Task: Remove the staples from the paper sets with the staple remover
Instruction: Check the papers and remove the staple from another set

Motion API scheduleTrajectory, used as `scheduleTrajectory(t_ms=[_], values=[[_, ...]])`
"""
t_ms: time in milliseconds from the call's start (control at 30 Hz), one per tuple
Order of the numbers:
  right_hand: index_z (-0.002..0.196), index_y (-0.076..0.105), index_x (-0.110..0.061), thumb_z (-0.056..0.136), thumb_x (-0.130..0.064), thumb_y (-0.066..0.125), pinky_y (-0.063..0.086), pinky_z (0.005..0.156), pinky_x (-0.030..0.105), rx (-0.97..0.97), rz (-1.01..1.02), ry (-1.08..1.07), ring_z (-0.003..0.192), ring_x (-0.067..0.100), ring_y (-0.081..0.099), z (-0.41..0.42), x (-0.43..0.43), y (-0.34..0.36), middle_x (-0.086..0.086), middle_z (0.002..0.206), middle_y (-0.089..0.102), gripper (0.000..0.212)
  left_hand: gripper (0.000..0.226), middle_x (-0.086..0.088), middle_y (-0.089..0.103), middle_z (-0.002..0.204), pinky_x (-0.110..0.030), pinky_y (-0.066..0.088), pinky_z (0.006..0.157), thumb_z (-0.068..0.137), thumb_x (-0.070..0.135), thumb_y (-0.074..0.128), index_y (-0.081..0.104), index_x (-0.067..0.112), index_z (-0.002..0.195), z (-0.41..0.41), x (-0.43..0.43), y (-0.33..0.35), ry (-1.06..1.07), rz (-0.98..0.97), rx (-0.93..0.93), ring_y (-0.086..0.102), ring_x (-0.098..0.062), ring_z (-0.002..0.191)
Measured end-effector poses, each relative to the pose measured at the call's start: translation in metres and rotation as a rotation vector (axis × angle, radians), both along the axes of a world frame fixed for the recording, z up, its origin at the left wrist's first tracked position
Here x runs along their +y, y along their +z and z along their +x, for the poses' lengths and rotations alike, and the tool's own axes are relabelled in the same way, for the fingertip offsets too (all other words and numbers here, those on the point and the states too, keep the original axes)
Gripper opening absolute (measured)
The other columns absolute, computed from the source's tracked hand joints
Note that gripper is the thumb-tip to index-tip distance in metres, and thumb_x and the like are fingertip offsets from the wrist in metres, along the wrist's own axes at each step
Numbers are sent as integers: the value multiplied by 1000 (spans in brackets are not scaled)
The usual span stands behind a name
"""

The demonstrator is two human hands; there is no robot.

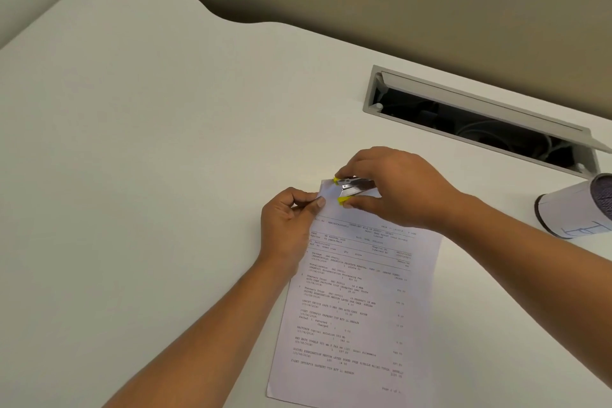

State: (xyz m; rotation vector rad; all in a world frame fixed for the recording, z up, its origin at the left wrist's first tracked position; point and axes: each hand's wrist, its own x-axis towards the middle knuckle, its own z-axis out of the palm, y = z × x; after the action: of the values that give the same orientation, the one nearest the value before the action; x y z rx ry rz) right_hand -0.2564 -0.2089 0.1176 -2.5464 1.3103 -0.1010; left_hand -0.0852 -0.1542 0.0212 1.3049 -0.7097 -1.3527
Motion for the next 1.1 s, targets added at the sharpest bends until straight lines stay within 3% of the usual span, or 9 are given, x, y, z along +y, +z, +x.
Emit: scheduleTrajectory(t_ms=[167, 300, 600, 767, 933, 1100], values=[[120, 66, -28, 84, -47, 70, 49, 74, 30, 10, -3, 7, 101, 15, 60, -5, -4, 2, -10, 113, 67, 40, 19, 7, 73, 73, -23, 57, 65, 82, -3, 74, 70, 14, 74, -1, 1, 2, -30, -24, -43, 69, -8, 70], [121, 65, -30, 84, -44, 71, 48, 73, 30, 74, 21, 79, 105, 14, 59, -2, -5, -1, -11, 116, 65, 40, 24, 4, 74, 75, -30, 57, 72, 81, -3, 75, 72, 19, 72, -1, 2, -2, -43, -43, -61, 69, -15, 74], [116, 65, -32, 86, -45, 67, 48, 73, 33, 182, 10, 198, 103, 16, 57, 11, -8, -6, -12, 111, 66, 32, 20, -1, 75, 78, -29, 57, 70, 81, 0, 76, 73, 19, 74, -1, 3, -1, -59, -74, -62, 70, -19, 77], [109, 69, -31, 86, -41, 67, 46, 73, 34, 154, 4, 176, 98, 18, 58, 14, -7, -10, -11, 104, 69, 25, 17, -5, 76, 81, -33, 59, 73, 81, 0, 76, 73, 16, 77, 0, 2, -2, -52, -72, -57, 71, -22, 79], [103, 72, -31, 86, -36, 68, 46, 72, 34, 124, -8, 145, 93, 18, 60, 14, -5, -13, -11, 100, 71, 18, 18, 4, 75, 75, -31, 58, 70, 79, -1, 77, 71, 16, 76, 0, 2, -1, -44, -49, -37, 70, -15, 72], [101, 73, -31, 87, -35, 68, 45, 69, 32, 100, -1, 121, 89, 17, 59, 13, -5, -14, -11, 97, 71, 15, 24, 3, 76, 77, -33, 58, 71, 80, 0, 77, 74, 22, 73, 2, 3, 0, -53, -46, -34, 70, -16, 74]])
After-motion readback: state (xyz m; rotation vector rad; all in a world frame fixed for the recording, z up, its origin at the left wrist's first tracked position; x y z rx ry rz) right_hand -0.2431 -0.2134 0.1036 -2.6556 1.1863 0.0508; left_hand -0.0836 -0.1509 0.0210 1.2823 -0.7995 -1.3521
